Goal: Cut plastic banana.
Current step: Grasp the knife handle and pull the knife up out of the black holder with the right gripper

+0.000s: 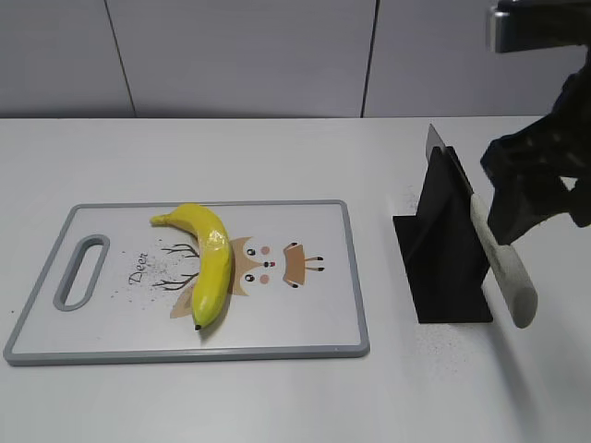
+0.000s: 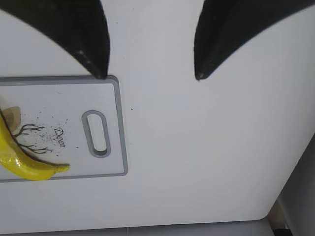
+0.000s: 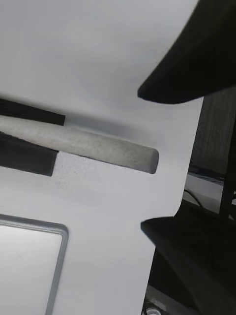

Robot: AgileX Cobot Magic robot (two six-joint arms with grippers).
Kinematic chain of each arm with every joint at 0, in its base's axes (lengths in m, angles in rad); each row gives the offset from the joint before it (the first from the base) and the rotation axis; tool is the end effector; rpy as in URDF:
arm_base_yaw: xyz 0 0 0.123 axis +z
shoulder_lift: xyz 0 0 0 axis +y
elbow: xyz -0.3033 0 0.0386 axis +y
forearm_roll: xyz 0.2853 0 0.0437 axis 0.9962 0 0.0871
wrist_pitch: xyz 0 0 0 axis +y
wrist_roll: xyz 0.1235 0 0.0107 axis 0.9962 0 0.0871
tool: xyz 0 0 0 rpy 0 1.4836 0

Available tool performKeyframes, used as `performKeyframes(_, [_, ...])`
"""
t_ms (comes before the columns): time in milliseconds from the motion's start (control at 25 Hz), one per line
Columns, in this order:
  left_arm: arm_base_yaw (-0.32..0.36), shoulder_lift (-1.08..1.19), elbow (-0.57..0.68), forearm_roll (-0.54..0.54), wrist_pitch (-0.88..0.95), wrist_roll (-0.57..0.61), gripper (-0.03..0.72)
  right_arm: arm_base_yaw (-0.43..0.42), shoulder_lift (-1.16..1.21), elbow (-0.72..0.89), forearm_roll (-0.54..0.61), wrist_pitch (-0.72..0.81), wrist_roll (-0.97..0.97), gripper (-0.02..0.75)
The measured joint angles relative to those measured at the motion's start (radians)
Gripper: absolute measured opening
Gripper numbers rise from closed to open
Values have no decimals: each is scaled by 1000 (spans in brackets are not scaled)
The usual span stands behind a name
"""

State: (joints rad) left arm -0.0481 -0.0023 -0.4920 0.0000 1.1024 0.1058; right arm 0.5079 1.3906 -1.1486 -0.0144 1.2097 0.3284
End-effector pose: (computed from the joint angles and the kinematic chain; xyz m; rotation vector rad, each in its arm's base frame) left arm 0.0345 -0.0017 0.2729 0.1608 2.0857 0.0349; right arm 0.2598 0.1427 0.2810 -0.2694 2.9332 0.1050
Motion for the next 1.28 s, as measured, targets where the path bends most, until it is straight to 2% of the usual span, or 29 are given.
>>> performKeyframes(480, [0,0,0,0,0,0,530,-46,197,0,4,-3,-27,533])
performKeyframes(1040, [0,0,0,0,0,0,530,-46,298,27,14,-47,33,340])
performKeyframes(1280, [0,0,0,0,0,0,530,-46,304,42,14,-61,53,203])
